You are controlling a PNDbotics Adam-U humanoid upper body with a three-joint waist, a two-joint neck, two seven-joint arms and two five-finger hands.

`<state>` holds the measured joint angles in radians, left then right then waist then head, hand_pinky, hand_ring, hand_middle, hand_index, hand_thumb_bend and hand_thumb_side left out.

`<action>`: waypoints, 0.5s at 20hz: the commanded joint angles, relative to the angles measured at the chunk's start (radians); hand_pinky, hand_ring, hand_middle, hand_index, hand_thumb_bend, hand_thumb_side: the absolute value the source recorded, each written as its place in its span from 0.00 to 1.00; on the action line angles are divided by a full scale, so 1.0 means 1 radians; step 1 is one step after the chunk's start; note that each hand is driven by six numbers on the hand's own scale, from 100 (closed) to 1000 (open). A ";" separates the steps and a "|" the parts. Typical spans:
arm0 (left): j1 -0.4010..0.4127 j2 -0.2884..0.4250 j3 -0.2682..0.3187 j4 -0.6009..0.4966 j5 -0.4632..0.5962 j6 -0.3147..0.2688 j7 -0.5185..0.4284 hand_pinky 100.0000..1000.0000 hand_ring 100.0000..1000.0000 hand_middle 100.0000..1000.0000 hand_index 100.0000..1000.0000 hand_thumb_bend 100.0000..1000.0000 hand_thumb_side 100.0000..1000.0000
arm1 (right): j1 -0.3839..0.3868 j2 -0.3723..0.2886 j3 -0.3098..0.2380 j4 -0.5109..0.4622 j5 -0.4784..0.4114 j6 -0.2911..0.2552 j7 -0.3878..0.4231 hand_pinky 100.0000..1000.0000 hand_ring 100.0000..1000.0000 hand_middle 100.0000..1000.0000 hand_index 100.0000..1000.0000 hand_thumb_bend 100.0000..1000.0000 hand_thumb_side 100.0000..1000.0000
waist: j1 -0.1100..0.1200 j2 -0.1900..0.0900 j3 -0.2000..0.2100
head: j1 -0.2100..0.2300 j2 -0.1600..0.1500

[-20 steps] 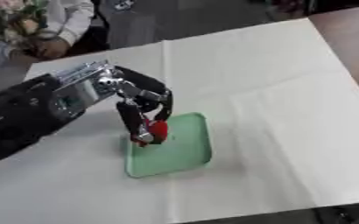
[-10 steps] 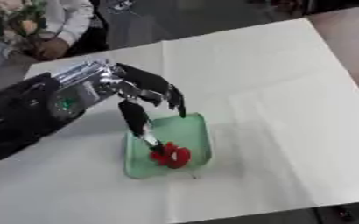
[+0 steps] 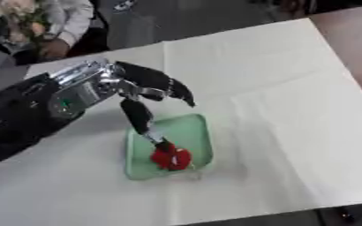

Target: Pick up objects on the table and place them in the box.

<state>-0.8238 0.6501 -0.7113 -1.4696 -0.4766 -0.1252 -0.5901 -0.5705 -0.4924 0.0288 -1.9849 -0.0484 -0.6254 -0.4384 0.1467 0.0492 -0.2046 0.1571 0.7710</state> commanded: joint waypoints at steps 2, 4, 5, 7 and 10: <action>0.032 0.060 0.079 -0.063 0.009 0.038 0.048 0.73 0.87 0.91 0.95 0.69 0.68 | -0.016 -0.014 -0.003 -0.015 -0.001 -0.002 0.003 0.00 0.40 0.33 0.37 0.04 0.34 | -0.007 -0.012 0.006 | -0.009 -0.001; 0.081 0.083 0.130 -0.119 0.025 0.074 0.095 0.72 0.86 0.91 0.95 0.69 0.69 | -0.014 -0.015 -0.004 -0.015 0.000 -0.003 0.003 0.00 0.40 0.33 0.37 0.04 0.34 | -0.009 -0.011 0.008 | -0.012 -0.001; 0.113 0.092 0.164 -0.150 0.035 0.095 0.123 0.65 0.83 0.89 0.94 0.67 0.70 | -0.013 -0.015 -0.006 -0.015 0.000 -0.003 0.003 0.00 0.40 0.32 0.37 0.04 0.33 | -0.010 -0.009 0.012 | -0.016 -0.001; 0.196 0.104 0.249 -0.223 0.057 0.142 0.201 0.57 0.79 0.87 0.92 0.64 0.71 | -0.009 -0.017 -0.010 -0.015 0.003 -0.004 0.000 0.00 0.40 0.32 0.37 0.04 0.33 | -0.014 -0.007 0.020 | -0.025 -0.001; 0.328 0.077 0.389 -0.316 0.092 0.222 0.356 0.51 0.75 0.85 0.90 0.60 0.71 | 0.003 -0.024 -0.015 -0.015 0.010 -0.006 -0.005 0.00 0.39 0.32 0.37 0.04 0.33 | -0.022 -0.005 0.036 | -0.040 -0.001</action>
<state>-0.4888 0.7103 -0.3881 -1.7380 -0.4007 0.0688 -0.2882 -0.5600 -0.4933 0.0223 -1.9849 -0.0443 -0.6291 -0.4399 0.1310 0.0550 -0.1669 0.1294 0.7710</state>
